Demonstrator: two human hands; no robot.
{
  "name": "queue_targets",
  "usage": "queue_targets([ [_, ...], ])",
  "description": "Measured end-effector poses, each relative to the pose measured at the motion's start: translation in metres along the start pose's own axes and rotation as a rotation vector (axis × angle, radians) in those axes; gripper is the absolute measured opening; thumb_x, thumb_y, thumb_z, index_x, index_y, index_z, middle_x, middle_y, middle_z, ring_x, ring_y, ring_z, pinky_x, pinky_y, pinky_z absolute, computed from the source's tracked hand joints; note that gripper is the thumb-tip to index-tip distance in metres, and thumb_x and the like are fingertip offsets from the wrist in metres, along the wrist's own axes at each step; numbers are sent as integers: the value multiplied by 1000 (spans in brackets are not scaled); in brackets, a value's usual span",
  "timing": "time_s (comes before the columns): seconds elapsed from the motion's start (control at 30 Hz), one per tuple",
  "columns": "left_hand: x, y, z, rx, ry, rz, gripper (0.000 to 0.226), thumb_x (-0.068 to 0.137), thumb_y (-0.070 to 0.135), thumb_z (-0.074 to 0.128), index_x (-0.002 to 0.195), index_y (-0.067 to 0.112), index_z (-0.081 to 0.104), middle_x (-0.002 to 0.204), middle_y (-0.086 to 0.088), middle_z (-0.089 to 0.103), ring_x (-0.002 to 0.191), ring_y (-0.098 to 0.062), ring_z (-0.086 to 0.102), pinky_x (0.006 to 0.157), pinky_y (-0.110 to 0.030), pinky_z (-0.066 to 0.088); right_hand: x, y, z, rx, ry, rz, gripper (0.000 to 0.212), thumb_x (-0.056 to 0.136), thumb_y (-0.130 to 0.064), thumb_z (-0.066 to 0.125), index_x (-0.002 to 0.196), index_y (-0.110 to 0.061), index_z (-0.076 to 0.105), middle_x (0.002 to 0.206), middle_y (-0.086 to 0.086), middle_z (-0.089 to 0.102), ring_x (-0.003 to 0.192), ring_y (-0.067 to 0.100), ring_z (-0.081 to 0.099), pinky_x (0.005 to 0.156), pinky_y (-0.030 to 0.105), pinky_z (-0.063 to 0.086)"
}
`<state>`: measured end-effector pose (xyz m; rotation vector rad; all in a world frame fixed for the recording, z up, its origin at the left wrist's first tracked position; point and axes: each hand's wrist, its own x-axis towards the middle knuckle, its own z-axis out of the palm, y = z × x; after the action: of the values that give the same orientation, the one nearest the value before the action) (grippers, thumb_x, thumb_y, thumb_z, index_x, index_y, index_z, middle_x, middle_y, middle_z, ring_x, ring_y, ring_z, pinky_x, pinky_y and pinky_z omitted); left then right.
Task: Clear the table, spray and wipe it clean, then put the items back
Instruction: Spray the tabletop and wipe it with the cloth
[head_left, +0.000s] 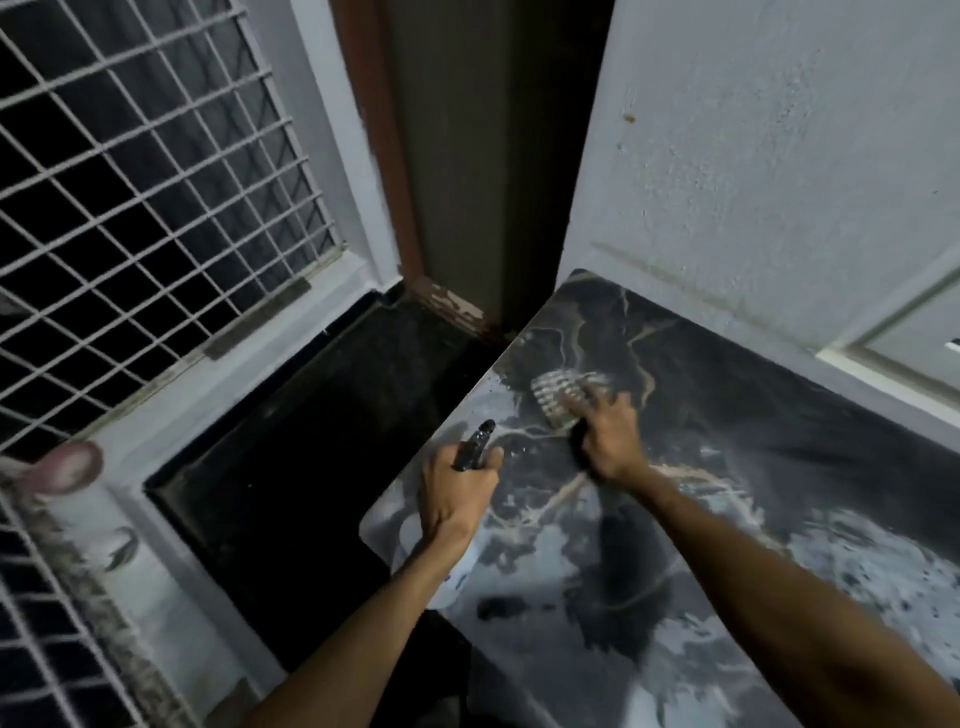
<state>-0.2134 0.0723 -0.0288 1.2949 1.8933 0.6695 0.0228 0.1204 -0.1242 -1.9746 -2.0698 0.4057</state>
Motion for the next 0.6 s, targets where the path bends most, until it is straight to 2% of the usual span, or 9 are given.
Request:
queue_targets([
  [0.07,-19,-6,2,-16,37,-15,42,85,38,77,56,12,61,56,-7,63,57,-21,61,57,-33,48,4,13,-12,29,74,358,62,81,-18,45,142,-28,49,155,15,33,124,49,34,99,55,38],
  [0.1,-28,-9,4,-19,61,-40,42,85,41,77,58,11,64,60,-10,65,62,-26,64,61,-37,53,-5,9,-9,1,44,346,64,80,-18,47,143,-26,48,155,16,32,121,50,35,99,55,39],
  [0.2,-58,-13,9,-25,114,-97,45,86,45,72,56,15,59,69,-11,65,78,-34,65,66,-44,56,-64,-14,11,-38,-74,-101,69,79,-17,44,147,-30,43,158,12,28,107,34,37,92,46,40],
  [0.27,-71,-17,11,-47,115,-127,42,82,50,71,57,18,59,77,-10,68,88,-33,64,72,-42,55,-81,-9,10,5,-130,-284,72,78,-11,39,146,-34,43,160,7,27,102,26,36,87,40,36],
  [0.3,-74,-21,11,-66,122,-123,43,78,55,69,56,19,60,75,-8,69,86,-31,65,72,-41,56,-74,-6,5,28,-101,-242,72,76,-13,36,144,-35,47,159,7,29,102,28,38,87,41,36],
  [0.4,-84,-37,9,-78,172,-111,52,72,67,58,56,18,61,71,-8,69,81,-32,68,70,-43,57,-45,2,-9,89,14,207,67,76,-17,37,140,-31,53,155,12,34,109,43,40,95,48,37],
  [0.43,-88,-39,10,-70,181,-107,51,75,65,57,58,17,62,72,-8,69,85,-32,67,71,-43,57,-40,4,-10,72,-4,270,65,78,-15,43,141,-30,52,155,13,33,112,46,38,97,50,37],
  [0.5,-92,-46,6,-74,191,-120,48,79,62,60,62,18,66,74,-6,69,92,-31,64,75,-42,56,-36,0,-6,17,-27,240,64,81,-11,51,143,-27,49,155,15,30,116,49,35,100,53,37],
  [0.6,-87,-54,-5,-133,163,-113,45,69,68,66,61,23,69,65,4,69,83,-26,68,74,-43,59,-17,4,-5,41,-12,250,60,84,-9,50,142,-27,50,154,14,28,119,48,33,102,53,36],
])
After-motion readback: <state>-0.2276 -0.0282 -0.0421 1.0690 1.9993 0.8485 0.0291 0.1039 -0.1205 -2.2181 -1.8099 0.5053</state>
